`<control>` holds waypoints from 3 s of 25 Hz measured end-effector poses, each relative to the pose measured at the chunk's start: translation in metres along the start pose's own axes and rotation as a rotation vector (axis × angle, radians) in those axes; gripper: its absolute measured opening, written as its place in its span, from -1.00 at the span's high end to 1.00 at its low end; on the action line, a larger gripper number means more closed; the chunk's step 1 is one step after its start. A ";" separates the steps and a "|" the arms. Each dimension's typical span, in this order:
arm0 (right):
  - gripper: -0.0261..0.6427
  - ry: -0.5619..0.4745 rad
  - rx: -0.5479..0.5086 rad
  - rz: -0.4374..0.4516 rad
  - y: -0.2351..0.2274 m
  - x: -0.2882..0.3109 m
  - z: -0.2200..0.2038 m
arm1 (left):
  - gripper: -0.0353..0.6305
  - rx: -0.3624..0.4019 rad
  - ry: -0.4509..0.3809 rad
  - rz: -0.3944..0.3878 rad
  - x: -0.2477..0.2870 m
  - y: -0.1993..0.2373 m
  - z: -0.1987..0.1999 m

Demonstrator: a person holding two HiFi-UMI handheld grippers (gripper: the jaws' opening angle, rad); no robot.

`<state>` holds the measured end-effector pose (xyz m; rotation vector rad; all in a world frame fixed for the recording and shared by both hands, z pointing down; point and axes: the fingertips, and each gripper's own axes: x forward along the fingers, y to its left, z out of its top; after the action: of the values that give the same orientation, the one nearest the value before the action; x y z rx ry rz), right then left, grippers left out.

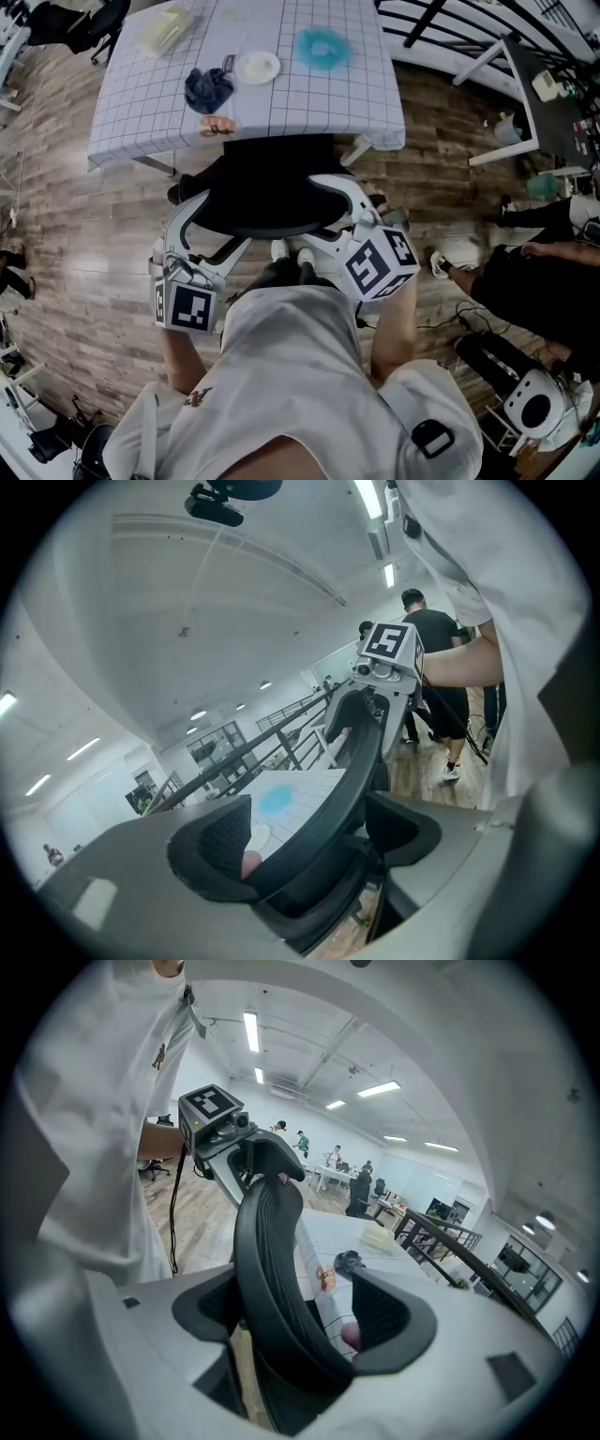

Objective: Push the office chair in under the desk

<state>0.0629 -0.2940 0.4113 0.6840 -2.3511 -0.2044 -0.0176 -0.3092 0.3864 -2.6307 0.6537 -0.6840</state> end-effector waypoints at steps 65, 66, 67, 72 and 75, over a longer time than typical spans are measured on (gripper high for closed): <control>-0.11 -0.001 -0.018 0.037 -0.114 0.029 -0.026 | -0.25 -0.024 0.030 -0.009 0.093 0.075 0.004; -0.11 -0.001 -0.018 0.035 -0.116 0.030 -0.027 | -0.25 -0.023 0.029 -0.008 0.094 0.076 0.004; -0.11 -0.001 -0.018 0.033 -0.117 0.030 -0.027 | -0.25 -0.022 0.029 -0.008 0.095 0.077 0.003; -0.11 0.000 -0.019 0.029 -0.123 0.031 -0.027 | -0.25 -0.022 0.032 -0.009 0.099 0.082 0.004; -0.11 0.003 -0.021 0.026 -0.127 0.033 -0.029 | -0.25 -0.020 0.029 -0.008 0.102 0.084 0.004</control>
<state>0.1137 -0.4177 0.4113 0.6435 -2.3506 -0.2159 0.0349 -0.4308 0.3846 -2.6483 0.6616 -0.7225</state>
